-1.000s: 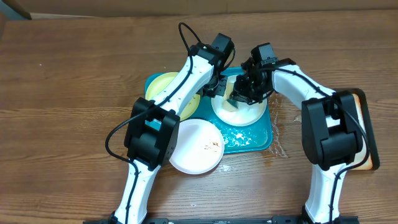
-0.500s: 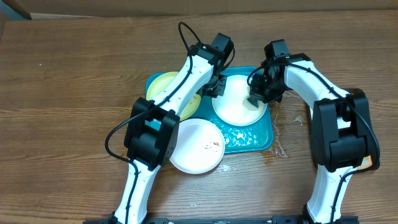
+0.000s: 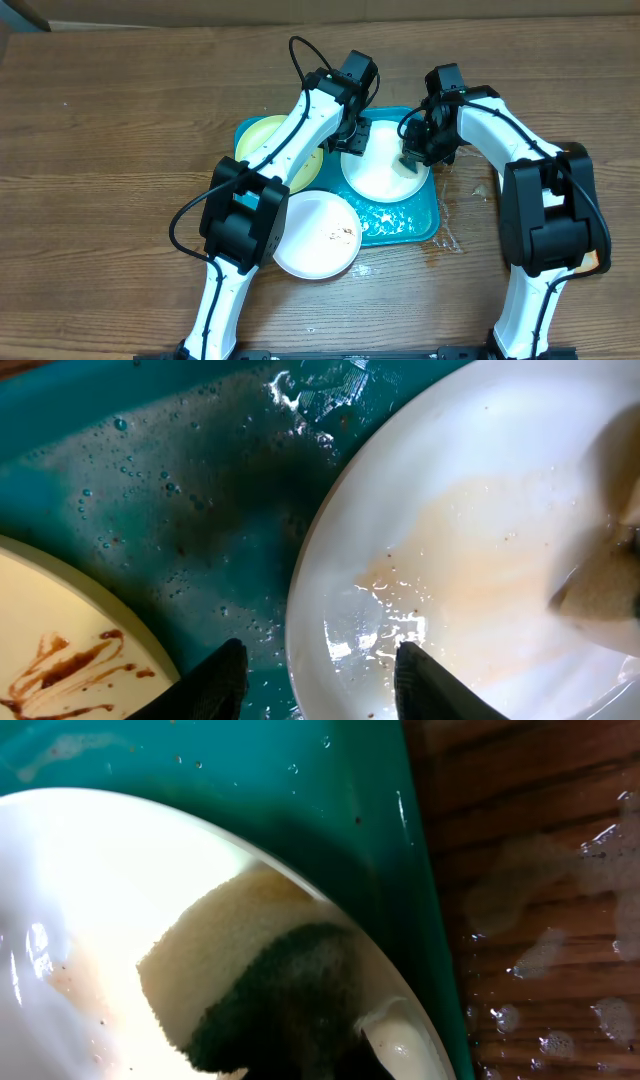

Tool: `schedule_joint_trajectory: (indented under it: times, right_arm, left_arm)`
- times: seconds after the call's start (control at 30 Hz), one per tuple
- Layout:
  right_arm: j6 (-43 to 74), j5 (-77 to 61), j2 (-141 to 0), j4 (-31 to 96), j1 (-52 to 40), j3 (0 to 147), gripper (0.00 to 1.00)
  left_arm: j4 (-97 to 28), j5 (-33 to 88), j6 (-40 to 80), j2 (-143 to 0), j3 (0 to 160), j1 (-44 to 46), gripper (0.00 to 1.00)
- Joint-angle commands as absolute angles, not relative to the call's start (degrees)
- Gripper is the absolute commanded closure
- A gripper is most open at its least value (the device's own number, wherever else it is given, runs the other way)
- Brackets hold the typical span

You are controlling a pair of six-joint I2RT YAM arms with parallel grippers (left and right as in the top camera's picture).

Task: Clean dirty plates on tray and stack at the side

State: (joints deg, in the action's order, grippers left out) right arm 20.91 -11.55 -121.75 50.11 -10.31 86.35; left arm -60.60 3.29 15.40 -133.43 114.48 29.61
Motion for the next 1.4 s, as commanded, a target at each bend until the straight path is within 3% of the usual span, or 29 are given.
schedule_joint_trajectory:
  times: [0.0,0.23,0.27,0.3,0.33,0.67,1.37]
  right_arm:
    - [20.8,-2.2,-124.9,51.0,-9.3,84.4,0.96]
    - [20.8,-2.2,-124.9,51.5,-9.3,84.4,0.96]
    - [20.8,-2.2,-124.9,51.5,-9.3,84.4,0.96]
    - [20.8,-2.2,-124.9,51.5,-9.3,84.4,0.96]
    - [20.8,-2.2,-124.9,51.6,-9.3,84.4,0.96]
    - [22.6,9.3,-124.9,55.0,-9.2,84.5,0.96]
    - [22.6,9.6,-124.8,63.9,-9.3,97.3,0.96]
  left_arm:
    - [-60.6,5.1,14.3,-136.6,114.4,29.6,0.51]
    - [-60.1,7.7,14.4,-140.3,114.4,29.7,0.53]
    - [-59.9,8.1,14.4,-140.6,114.4,29.7,0.6]
    - [-59.5,8.6,14.4,-140.8,114.4,29.7,0.83]
    - [-59.3,8.6,15.2,-140.9,114.4,29.7,0.96]
    - [-58.9,4.4,18.9,-141.0,114.4,29.6,0.96]
    - [-59.1,4.3,18.9,-141.0,114.4,29.6,0.96]
